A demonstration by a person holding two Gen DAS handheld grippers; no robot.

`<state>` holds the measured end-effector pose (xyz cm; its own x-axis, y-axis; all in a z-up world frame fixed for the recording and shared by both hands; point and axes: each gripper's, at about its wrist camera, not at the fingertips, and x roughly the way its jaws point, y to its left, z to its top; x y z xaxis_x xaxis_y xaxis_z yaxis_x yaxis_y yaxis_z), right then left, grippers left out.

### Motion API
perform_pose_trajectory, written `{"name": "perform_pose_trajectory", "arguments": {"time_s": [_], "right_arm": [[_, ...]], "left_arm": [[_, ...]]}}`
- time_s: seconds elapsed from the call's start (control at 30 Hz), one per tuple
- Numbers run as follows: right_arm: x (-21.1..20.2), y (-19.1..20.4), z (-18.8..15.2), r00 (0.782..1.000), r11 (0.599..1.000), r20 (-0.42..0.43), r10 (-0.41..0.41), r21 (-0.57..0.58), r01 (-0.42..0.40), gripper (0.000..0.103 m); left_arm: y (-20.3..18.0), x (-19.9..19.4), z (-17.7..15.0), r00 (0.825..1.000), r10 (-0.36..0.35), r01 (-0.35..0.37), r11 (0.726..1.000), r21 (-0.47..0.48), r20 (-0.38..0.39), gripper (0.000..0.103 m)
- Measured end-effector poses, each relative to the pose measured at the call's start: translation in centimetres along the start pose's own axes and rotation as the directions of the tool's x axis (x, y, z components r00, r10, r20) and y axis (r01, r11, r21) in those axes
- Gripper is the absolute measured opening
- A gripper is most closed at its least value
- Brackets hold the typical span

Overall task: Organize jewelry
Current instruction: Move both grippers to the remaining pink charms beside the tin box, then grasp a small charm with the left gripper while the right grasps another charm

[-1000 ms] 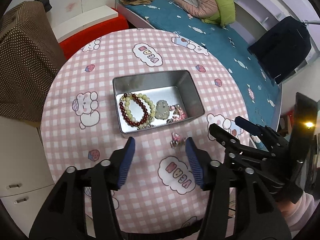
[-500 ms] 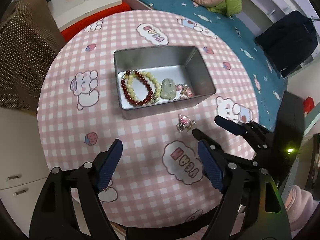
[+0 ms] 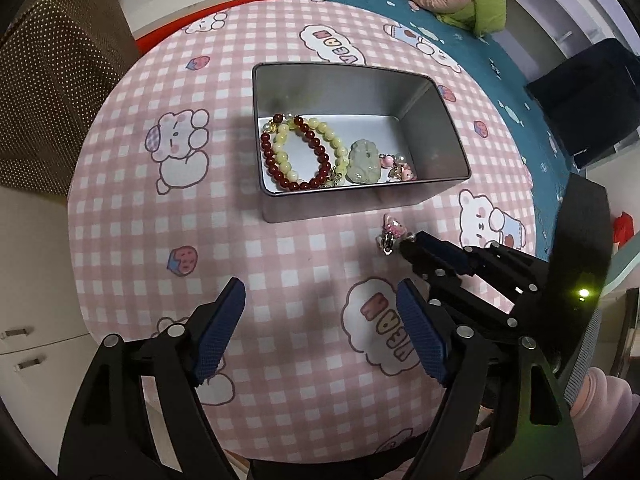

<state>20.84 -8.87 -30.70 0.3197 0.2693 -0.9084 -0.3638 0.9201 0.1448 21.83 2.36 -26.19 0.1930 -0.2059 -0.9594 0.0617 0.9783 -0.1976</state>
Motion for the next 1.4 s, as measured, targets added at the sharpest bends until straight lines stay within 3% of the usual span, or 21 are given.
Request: {"name": "perform_pose_trajectory", "arguments": {"time_s": [0.1,0.43,0.6,0.67,0.73,1.03,1.4], "right_arm": [[-0.1,-0.5,-0.2,1.0,1.0,-0.002,0.007,0.013,-0.007,0.008],[-2.3,-4.1,-1.3,1.0,0.992,0.02,-0.018,0.124,0.015,0.008],[-3.3,-6.0,-2.1,0.999,0.985,0.03,-0.035,0.171,0.03,0.008],[-3.5,-6.5,-2.2,0.999,0.983,0.035,-0.035,0.182,0.028,0.008],[-3.6,-6.8,-2.2,0.999,0.982,0.039,-0.037,0.186,0.029,0.008],[-3.8,-7.7,-2.2,0.999,0.979,0.047,-0.012,0.203,0.002,0.008],[-5.0,-6.7,-1.1,0.995,0.981,0.1,-0.023,0.194,0.003,0.008]], "left_arm": [[-0.3,0.5,0.2,1.0,-0.022,0.022,1.0,-0.001,-0.011,0.078],[-3.7,3.5,1.6,0.995,-0.089,0.09,0.995,0.034,-0.049,0.048],[-5.3,5.6,2.5,0.995,-0.056,0.06,0.997,0.05,-0.078,0.036],[-5.7,6.5,2.8,0.995,-0.036,0.041,0.998,0.048,-0.09,0.029],[-5.7,7.2,2.9,0.994,-0.019,0.024,0.999,0.042,-0.106,0.012],[-6.6,7.6,3.1,0.993,0.015,-0.01,0.999,0.048,-0.118,0.009],[-6.3,4.3,2.8,0.998,-0.026,0.029,0.997,0.075,-0.052,0.009]]}}
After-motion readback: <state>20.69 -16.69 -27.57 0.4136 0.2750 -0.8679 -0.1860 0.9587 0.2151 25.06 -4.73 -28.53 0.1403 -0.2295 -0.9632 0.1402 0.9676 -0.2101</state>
